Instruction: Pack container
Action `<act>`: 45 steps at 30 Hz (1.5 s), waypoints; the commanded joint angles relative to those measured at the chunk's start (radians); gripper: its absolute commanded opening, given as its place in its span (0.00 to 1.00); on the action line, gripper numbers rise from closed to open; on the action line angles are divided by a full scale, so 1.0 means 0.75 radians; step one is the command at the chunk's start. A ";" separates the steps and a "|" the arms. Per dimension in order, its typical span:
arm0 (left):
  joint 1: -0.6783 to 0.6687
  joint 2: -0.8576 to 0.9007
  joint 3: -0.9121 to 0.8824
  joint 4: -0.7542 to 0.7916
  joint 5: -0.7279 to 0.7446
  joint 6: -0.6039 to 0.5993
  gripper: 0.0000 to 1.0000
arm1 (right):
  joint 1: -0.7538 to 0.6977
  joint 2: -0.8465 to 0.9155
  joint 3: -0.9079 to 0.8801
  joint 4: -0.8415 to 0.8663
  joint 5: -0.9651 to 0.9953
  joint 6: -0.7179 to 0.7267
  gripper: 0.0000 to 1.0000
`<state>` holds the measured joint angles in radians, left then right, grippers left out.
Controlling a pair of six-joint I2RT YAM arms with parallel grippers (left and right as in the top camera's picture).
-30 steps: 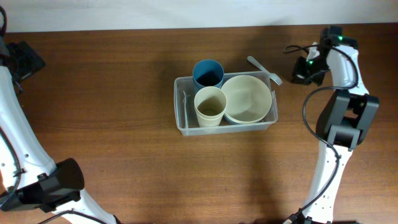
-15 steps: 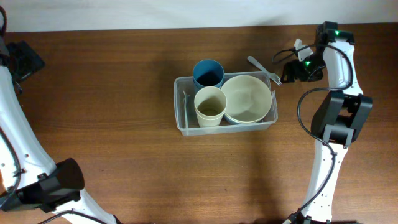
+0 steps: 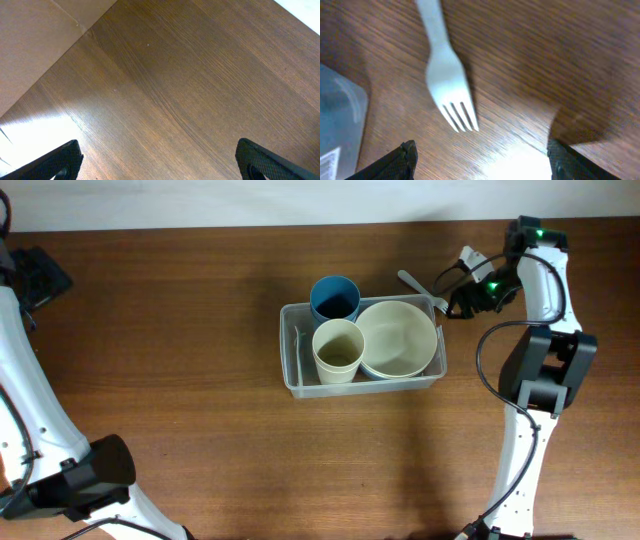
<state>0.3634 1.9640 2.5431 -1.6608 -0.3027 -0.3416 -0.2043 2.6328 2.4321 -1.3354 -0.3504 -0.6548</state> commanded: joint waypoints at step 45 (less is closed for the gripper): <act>0.008 0.014 -0.010 -0.002 0.001 -0.018 1.00 | 0.237 0.032 -0.072 0.168 0.314 -0.139 0.74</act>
<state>0.3634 1.9640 2.5431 -1.6608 -0.3027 -0.3416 -0.0605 2.6362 2.4104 -1.2018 -0.1211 -0.7586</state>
